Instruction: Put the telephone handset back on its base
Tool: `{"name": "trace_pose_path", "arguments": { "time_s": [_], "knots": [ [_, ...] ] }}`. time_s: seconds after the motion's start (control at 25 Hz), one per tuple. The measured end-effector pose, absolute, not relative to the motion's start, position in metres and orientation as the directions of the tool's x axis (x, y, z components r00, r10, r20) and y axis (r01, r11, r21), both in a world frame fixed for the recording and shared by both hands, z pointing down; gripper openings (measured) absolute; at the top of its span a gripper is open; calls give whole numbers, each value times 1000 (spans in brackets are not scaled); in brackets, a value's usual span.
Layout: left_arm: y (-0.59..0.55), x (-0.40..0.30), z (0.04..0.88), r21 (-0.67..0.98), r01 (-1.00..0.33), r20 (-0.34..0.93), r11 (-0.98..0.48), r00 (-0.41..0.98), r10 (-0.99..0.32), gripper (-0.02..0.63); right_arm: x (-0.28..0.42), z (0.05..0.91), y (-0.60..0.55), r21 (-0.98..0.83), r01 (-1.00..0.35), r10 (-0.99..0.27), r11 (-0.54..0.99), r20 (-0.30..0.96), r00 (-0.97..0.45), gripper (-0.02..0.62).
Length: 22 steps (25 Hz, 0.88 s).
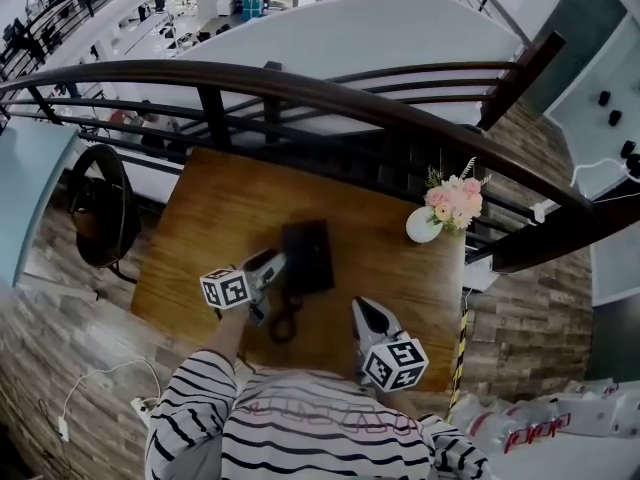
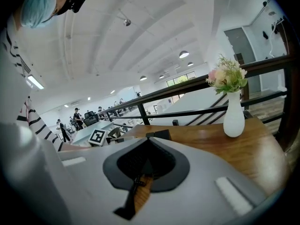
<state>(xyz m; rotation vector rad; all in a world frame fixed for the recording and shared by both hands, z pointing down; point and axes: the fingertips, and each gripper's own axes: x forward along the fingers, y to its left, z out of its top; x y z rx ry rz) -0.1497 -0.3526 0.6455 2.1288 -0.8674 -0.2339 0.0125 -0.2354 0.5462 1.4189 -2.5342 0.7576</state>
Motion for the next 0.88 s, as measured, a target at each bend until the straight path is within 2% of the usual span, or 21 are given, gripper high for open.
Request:
{"name": "trace_pose_path", "arguments": {
  "time_s": [0.4,0.88],
  "knots": [
    [-316,-161,583,619,-603,73,-503,682,-727,172,1,536,-233,-350,-782,-715,516,327,-618,0],
    [-243,-154,531,496,-689,44,-528,628,-777,80,-6,529,-211,-356,-716,-655,601,294,-696,0]
  ]
}}
